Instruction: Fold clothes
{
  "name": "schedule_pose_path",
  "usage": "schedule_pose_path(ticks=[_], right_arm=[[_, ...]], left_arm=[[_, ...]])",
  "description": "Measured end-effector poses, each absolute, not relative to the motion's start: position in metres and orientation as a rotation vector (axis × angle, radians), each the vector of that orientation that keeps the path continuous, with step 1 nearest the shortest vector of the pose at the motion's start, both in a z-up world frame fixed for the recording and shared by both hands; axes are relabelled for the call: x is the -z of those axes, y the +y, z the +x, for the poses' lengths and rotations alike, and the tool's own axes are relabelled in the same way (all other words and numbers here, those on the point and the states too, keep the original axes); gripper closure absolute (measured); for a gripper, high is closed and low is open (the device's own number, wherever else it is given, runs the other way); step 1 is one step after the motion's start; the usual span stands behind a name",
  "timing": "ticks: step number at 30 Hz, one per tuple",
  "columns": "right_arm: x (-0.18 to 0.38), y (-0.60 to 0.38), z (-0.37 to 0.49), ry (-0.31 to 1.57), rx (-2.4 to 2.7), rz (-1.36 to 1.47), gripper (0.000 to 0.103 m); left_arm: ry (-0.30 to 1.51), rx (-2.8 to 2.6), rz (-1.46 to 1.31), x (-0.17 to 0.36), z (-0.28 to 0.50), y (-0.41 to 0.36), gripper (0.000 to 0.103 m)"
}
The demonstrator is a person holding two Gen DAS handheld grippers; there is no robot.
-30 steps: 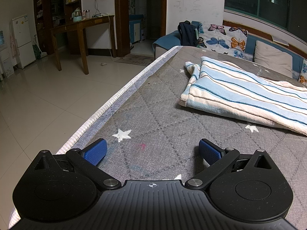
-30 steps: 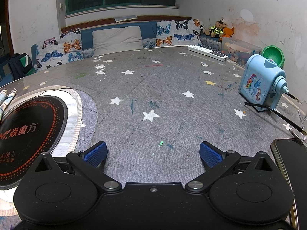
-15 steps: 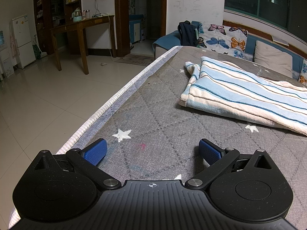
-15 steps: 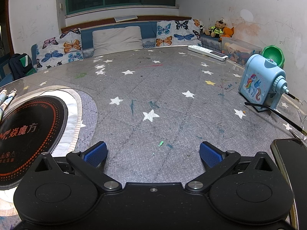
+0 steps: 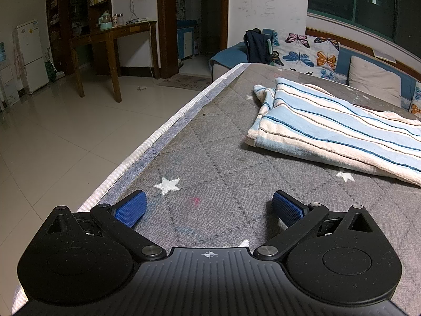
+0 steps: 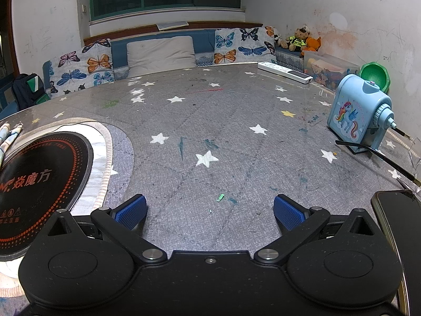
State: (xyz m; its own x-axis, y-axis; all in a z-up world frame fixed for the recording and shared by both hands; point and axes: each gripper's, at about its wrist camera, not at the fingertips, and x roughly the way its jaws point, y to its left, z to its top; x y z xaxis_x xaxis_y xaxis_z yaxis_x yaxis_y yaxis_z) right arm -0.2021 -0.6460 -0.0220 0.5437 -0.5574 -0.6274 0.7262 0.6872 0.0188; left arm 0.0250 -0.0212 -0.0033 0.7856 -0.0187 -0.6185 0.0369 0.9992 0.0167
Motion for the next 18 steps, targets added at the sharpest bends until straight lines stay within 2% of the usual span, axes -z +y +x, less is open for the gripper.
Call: schedule_pose_path(ticks=[18], right_arm=[[0.0199,-0.6460,-0.2030,0.638,0.773,0.295,0.000]], left_arm=[[0.666,0.030,0.027,0.0038,0.0249,-0.0214,0.000]])
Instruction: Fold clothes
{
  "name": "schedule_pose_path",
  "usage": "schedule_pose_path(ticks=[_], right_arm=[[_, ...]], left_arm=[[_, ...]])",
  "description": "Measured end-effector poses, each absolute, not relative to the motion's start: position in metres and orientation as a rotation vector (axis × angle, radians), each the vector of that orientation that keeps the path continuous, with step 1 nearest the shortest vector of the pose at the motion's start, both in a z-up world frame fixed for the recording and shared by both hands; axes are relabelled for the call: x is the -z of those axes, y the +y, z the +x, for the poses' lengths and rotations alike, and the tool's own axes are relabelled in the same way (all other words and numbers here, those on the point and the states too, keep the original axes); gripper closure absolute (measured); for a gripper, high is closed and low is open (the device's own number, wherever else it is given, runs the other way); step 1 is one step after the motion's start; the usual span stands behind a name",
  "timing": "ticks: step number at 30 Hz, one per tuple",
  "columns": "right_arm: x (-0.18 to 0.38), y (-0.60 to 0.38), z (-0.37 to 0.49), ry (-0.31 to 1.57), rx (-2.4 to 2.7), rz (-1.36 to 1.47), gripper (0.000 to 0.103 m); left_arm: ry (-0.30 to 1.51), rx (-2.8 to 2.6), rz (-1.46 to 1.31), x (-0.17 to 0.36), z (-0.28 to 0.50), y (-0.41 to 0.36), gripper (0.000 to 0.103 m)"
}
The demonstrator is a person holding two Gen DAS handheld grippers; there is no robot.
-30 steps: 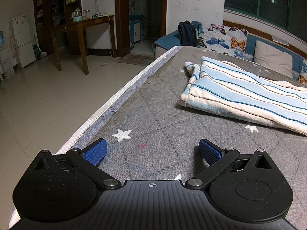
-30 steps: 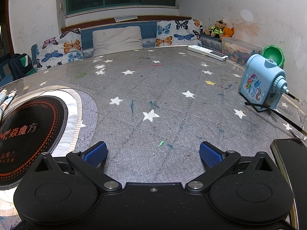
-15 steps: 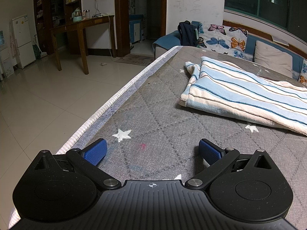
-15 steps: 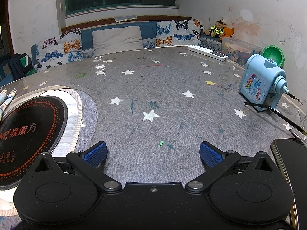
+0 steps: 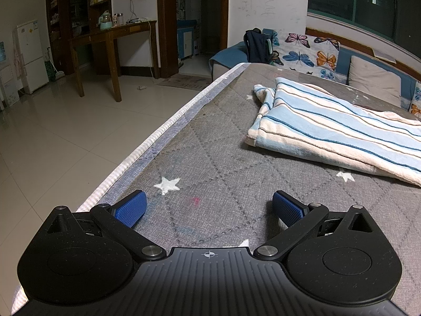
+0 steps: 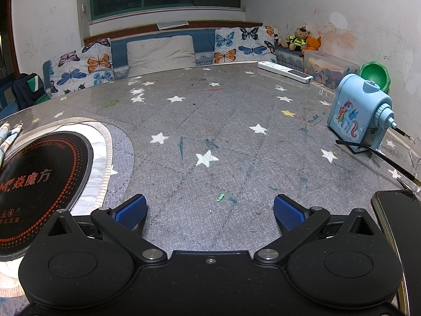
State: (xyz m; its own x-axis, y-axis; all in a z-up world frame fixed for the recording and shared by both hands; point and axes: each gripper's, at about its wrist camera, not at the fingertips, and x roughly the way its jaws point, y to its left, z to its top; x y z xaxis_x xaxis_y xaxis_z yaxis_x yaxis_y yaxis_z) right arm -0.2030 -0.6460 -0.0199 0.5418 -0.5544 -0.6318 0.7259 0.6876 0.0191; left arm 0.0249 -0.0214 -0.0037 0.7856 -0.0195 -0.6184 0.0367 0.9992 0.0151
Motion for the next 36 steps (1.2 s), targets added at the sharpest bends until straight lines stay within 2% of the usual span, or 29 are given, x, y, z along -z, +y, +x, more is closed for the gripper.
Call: schedule_pose_path(ticks=[36], right_arm=[[0.0183,-0.6510,-0.2040,0.648,0.713,0.268,0.000]], left_arm=[[0.653,-0.040,0.024,0.0036,0.0227,-0.0183,0.000]])
